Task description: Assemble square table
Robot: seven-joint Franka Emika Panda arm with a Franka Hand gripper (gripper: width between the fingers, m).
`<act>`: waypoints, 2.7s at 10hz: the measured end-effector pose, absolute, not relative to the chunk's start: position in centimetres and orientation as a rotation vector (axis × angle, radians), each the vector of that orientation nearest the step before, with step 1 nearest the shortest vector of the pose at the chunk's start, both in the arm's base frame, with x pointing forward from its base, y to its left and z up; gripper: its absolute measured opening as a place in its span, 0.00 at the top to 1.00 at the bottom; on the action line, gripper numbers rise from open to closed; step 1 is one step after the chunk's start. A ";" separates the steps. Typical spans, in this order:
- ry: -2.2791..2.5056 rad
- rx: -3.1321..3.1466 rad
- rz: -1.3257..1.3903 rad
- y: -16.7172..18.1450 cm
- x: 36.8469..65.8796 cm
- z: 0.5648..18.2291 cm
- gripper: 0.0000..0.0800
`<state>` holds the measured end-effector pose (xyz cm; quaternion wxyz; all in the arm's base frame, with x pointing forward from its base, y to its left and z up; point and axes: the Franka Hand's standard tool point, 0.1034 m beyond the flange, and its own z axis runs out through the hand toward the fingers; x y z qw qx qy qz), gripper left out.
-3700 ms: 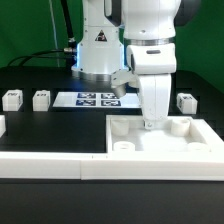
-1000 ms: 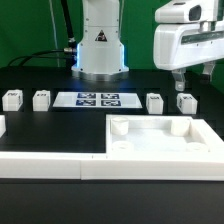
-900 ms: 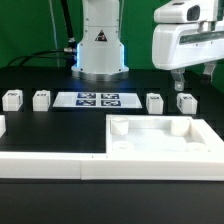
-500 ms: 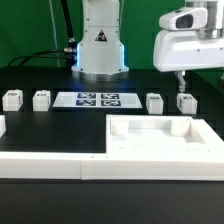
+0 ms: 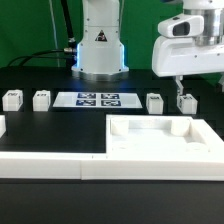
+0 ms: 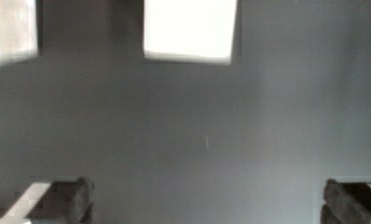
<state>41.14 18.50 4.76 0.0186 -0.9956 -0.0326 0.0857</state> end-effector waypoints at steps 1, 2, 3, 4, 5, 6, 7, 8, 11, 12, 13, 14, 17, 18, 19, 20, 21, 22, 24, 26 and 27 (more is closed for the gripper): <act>-0.121 -3.094 0.350 18.6 41.3 4.7 0.19; -0.137 -3.095 0.448 18.4 41.0 4.6 0.19; -0.142 -3.093 0.503 18.3 40.8 4.5 0.19; -0.139 -3.083 0.616 18.2 40.5 4.6 0.19; -0.135 -3.075 0.673 18.2 40.8 4.5 0.19; -0.135 -3.064 0.770 18.0 40.6 4.5 0.19; -0.132 -3.054 0.833 17.9 40.6 4.4 0.19; -0.124 -3.037 0.932 17.9 40.3 4.3 0.19; -0.112 -2.969 1.227 18.2 39.1 3.3 0.19; -0.110 -2.959 1.249 18.2 39.3 3.1 0.19; -0.111 -2.961 1.243 18.2 39.3 3.1 0.19; -0.106 -2.960 1.248 18.2 39.3 3.1 0.19; 0.103 -2.865 1.411 19.7 37.0 1.2 0.19; 0.132 -2.847 1.431 19.8 36.6 0.7 0.19; 0.126 -2.846 1.437 19.9 36.4 0.6 0.19; 0.126 -2.846 1.435 19.9 36.4 0.6 0.19; 0.127 -2.846 1.435 19.9 36.5 0.6 0.34; 0.127 -2.846 1.435 19.9 36.5 0.6 0.51; 0.126 -2.846 1.435 19.9 36.5 0.6 0.64; 0.126 -2.846 1.435 19.9 36.5 0.6 0.64; 0.126 -2.846 1.435 19.9 36.5 0.6 0.64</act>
Offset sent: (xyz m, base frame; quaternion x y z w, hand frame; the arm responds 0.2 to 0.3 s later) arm 0.0000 0.0000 0.0000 0.0000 -0.1938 0.0000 0.9810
